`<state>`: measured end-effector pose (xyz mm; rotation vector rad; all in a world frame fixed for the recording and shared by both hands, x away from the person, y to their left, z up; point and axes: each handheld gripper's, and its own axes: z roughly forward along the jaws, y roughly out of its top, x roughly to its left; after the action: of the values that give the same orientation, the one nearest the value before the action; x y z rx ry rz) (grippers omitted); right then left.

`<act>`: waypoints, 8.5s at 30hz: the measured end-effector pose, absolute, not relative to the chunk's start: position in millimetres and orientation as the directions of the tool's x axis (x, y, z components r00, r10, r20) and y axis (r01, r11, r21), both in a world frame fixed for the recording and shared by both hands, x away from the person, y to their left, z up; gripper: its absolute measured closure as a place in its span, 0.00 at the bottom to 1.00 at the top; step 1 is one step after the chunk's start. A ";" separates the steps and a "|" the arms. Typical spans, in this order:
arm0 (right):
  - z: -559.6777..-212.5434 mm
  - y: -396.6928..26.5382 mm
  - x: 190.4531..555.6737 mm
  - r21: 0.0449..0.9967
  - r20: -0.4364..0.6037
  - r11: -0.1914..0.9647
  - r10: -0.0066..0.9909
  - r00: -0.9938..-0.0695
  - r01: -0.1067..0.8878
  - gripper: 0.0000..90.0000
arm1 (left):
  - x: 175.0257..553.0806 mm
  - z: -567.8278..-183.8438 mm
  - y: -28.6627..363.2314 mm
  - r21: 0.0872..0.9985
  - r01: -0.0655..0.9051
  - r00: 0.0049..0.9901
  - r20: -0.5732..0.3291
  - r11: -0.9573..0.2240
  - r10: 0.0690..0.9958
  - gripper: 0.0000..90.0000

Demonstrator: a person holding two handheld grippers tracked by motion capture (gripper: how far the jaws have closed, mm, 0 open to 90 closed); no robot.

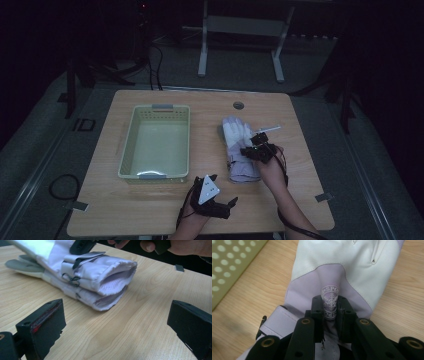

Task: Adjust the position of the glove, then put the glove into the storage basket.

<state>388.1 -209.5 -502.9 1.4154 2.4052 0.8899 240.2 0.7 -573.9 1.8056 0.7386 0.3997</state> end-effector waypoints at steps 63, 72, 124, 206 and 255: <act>-494.8 -271.4 407.3 0.747 0.098 0.410 0.710 -0.698 0.523 0.52 | 364.8 -511.6 -36.6 0.781 0.576 0.511 -0.114 -0.241 0.852 0.24; -523.7 -270.2 408.5 0.671 0.169 0.419 0.717 -0.677 0.612 0.50 | 376.8 -542.8 -35.8 0.703 0.680 0.496 -0.233 -0.208 0.836 0.24; -467.2 -258.2 383.8 0.708 0.259 0.337 0.693 -0.672 0.620 0.90 | 378.7 -476.0 -12.9 0.698 0.659 0.670 -0.375 -0.280 0.641 0.77; -496.8 8.3 402.2 0.653 0.223 0.497 0.595 -0.772 0.572 0.90 | 373.9 -501.5 233.5 0.598 0.749 0.545 -0.314 -0.284 0.777 0.76; -479.4 -49.4 406.2 0.769 0.194 0.495 0.423 -0.885 0.405 0.16 | 334.0 -478.8 197.4 0.748 0.618 0.503 -0.140 -0.242 0.853 0.02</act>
<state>406.2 -49.4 -479.4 0.7470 2.6984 1.3802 334.0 197.4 -478.8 1.9649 1.2071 0.3803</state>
